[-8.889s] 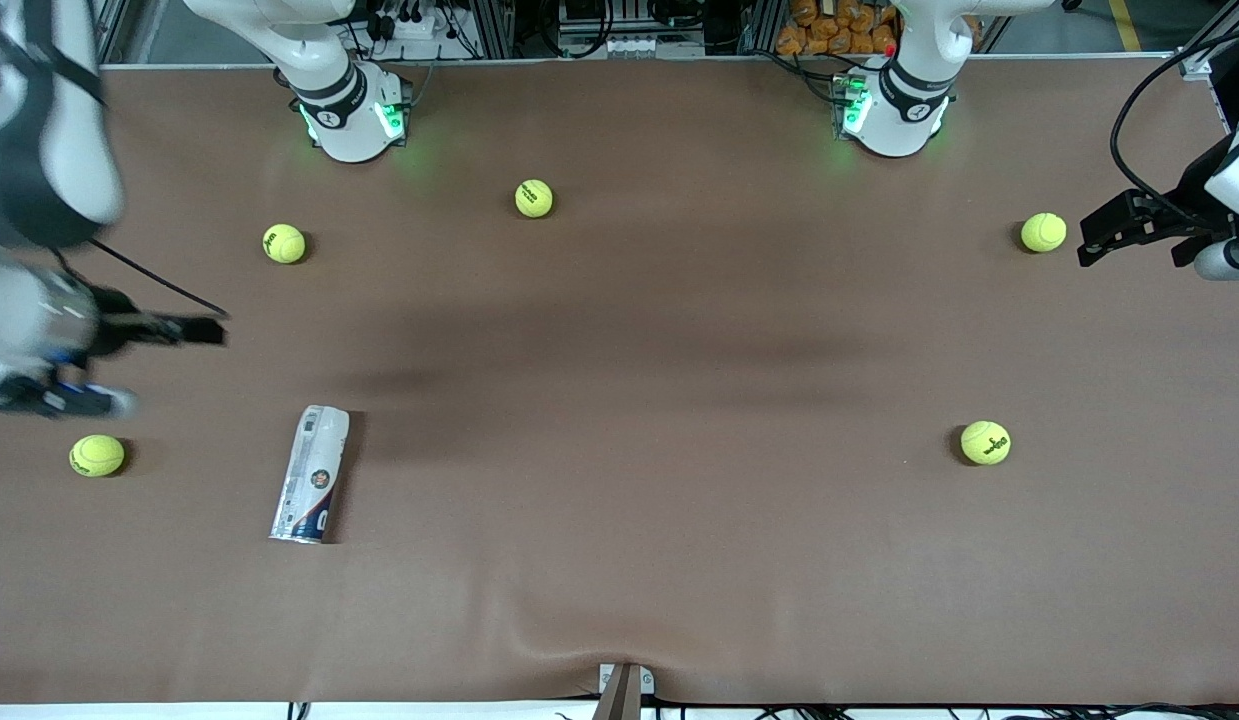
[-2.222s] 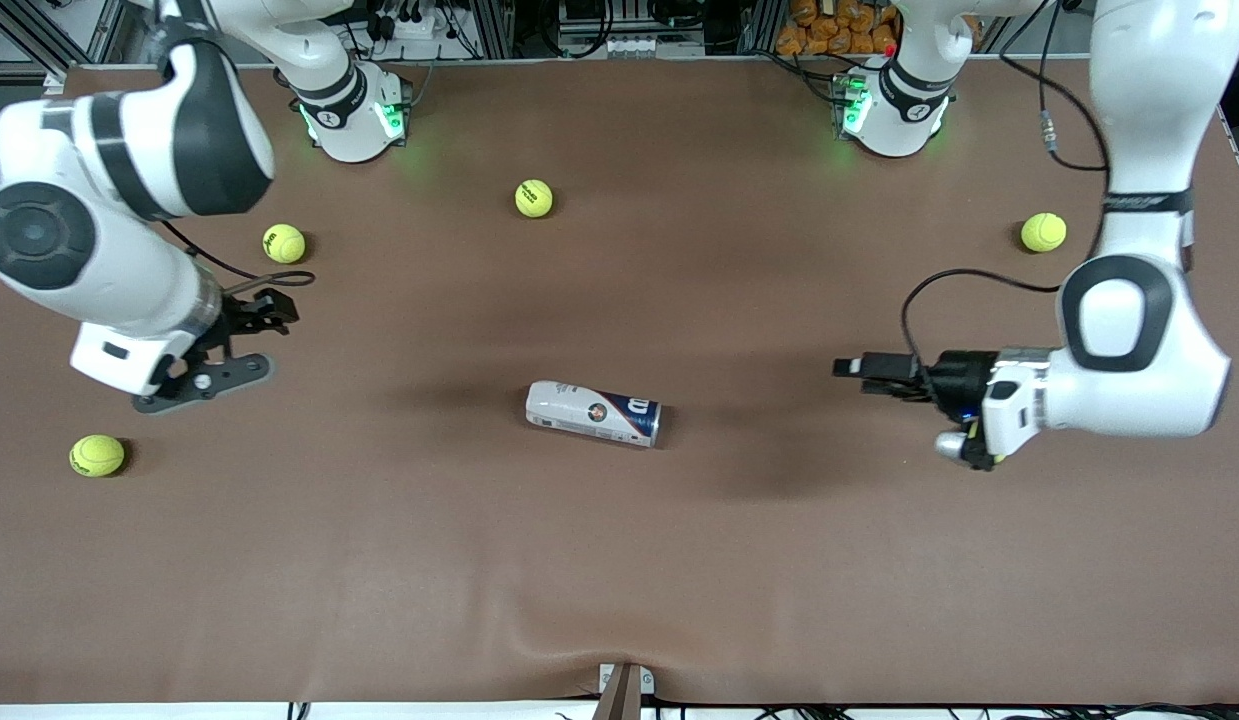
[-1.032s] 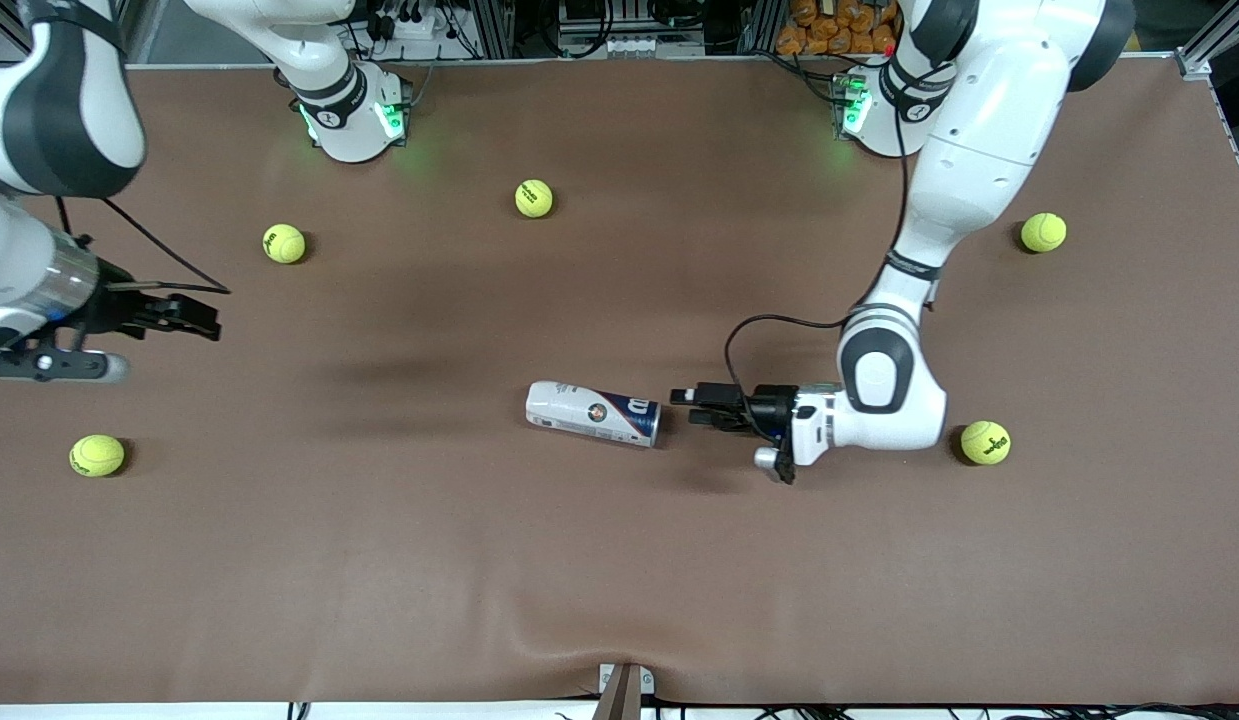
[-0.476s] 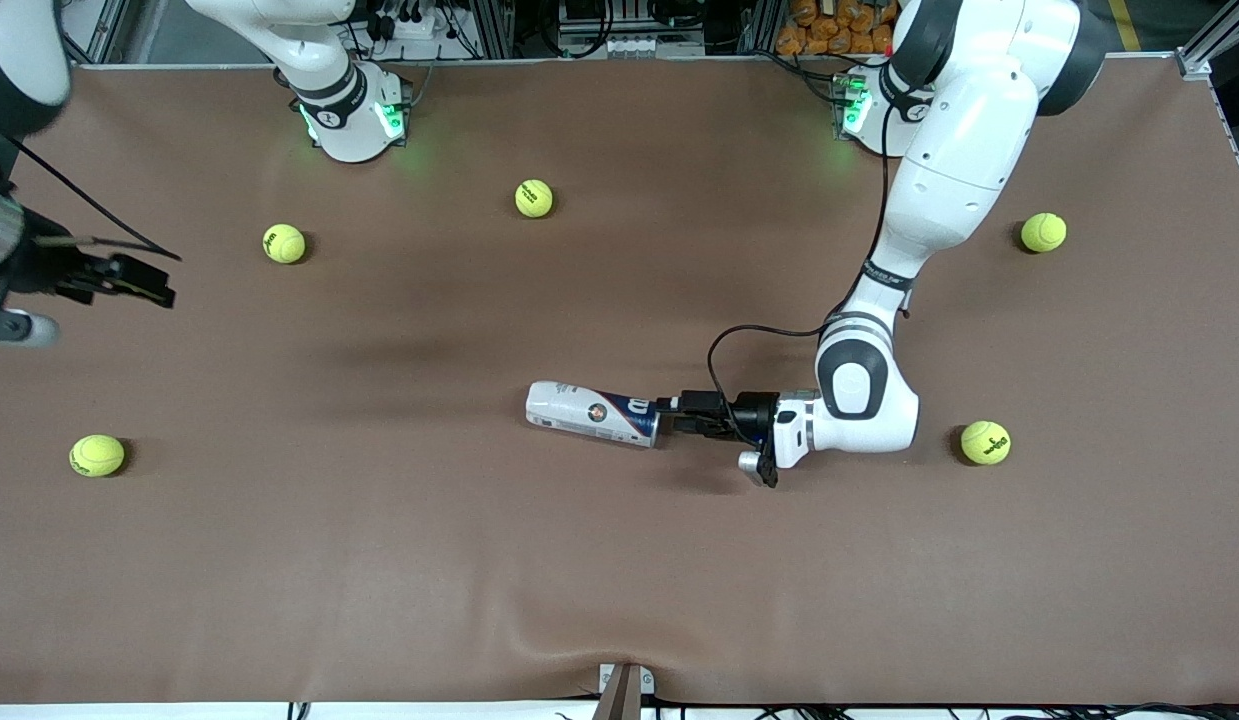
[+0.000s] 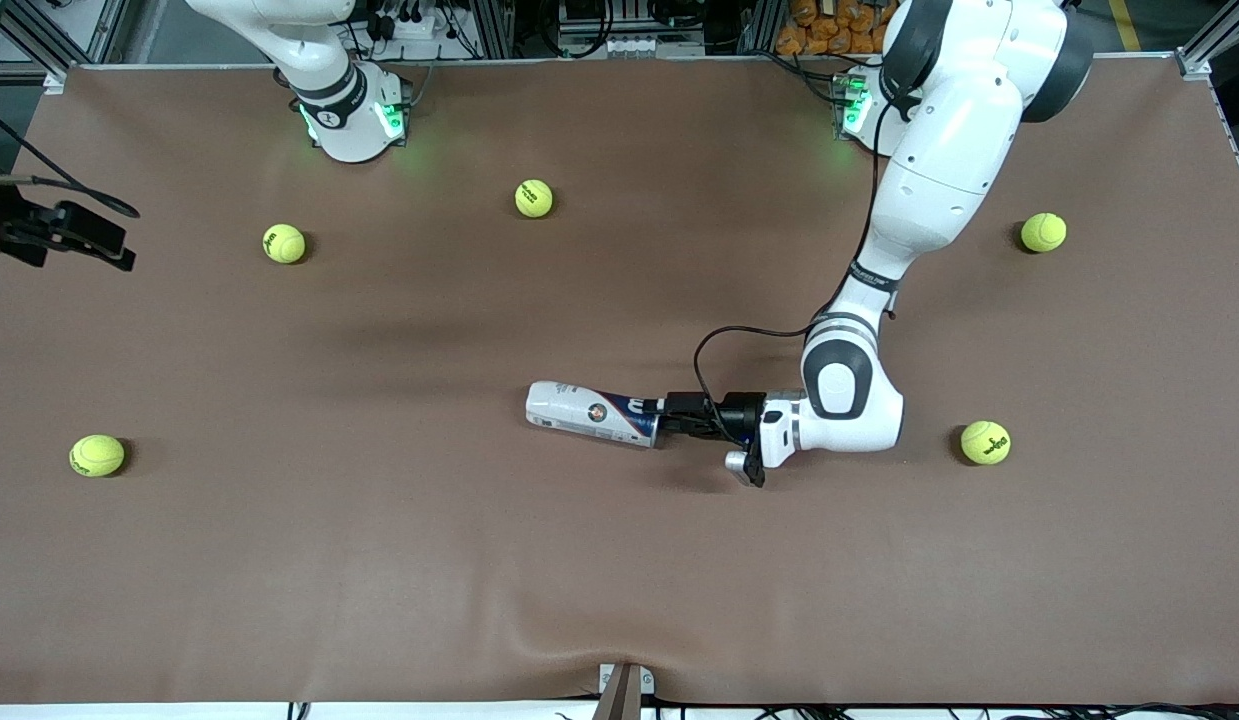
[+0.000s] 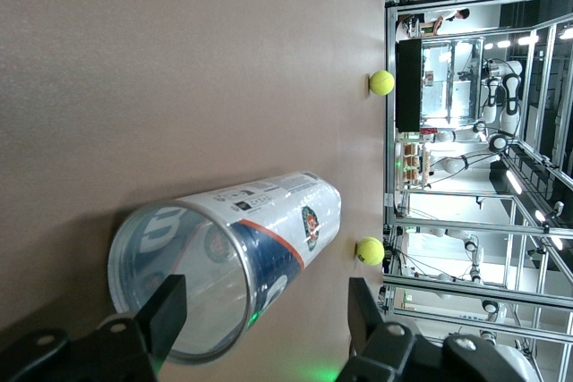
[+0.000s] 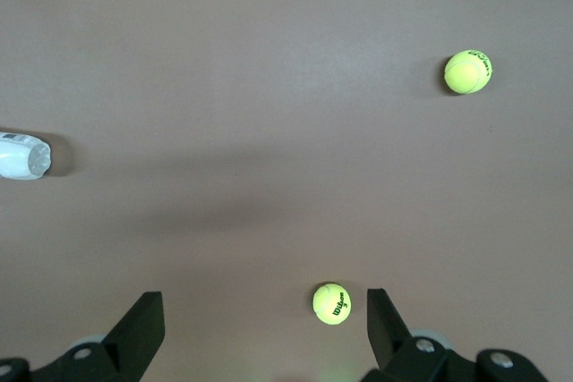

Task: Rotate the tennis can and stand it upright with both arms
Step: 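Close the left gripper on the open end of the can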

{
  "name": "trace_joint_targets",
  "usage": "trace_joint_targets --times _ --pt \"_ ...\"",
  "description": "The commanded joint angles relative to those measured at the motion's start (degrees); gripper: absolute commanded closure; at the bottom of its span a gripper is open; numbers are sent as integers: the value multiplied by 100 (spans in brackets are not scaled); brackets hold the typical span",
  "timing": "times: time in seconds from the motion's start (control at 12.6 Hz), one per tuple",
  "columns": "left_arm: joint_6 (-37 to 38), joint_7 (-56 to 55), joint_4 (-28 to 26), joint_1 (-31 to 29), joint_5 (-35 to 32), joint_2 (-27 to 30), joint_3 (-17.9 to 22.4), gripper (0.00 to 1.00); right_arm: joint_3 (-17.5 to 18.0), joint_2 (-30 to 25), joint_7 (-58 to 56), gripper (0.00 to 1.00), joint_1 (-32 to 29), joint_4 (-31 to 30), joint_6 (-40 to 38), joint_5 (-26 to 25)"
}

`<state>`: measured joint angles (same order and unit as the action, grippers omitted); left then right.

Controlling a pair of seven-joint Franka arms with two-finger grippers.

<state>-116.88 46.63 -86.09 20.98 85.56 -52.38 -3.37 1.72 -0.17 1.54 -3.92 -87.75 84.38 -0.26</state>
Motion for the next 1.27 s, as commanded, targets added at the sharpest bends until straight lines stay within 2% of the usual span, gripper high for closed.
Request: trace_joint_targets --times 0.0,0.08,0.32,0.63,0.79,1.19 --pt "-89 145 119 82 154 -88 30 57 65 -141 109 0 -117 3 -220 105" --pt "-90 197 119 82 146 -80 30 73 65 -150 205 0 -117 3 -247 105" --pt "-90 215 119 38 128 -71 30 100 74 -150 83 0 -109 12 -124 43" --pt "-72 76 163 -6 119 8 47 100 65 -141 -101 0 -117 -6 25 34" --pt "-72 -589 276 64 41 192 73 100 65 -141 -163 0 -117 -14 17 8" --pt "-195 -2778 865 257 -1793 518 100 100 65 -141 -163 0 -117 -32 -36 8"
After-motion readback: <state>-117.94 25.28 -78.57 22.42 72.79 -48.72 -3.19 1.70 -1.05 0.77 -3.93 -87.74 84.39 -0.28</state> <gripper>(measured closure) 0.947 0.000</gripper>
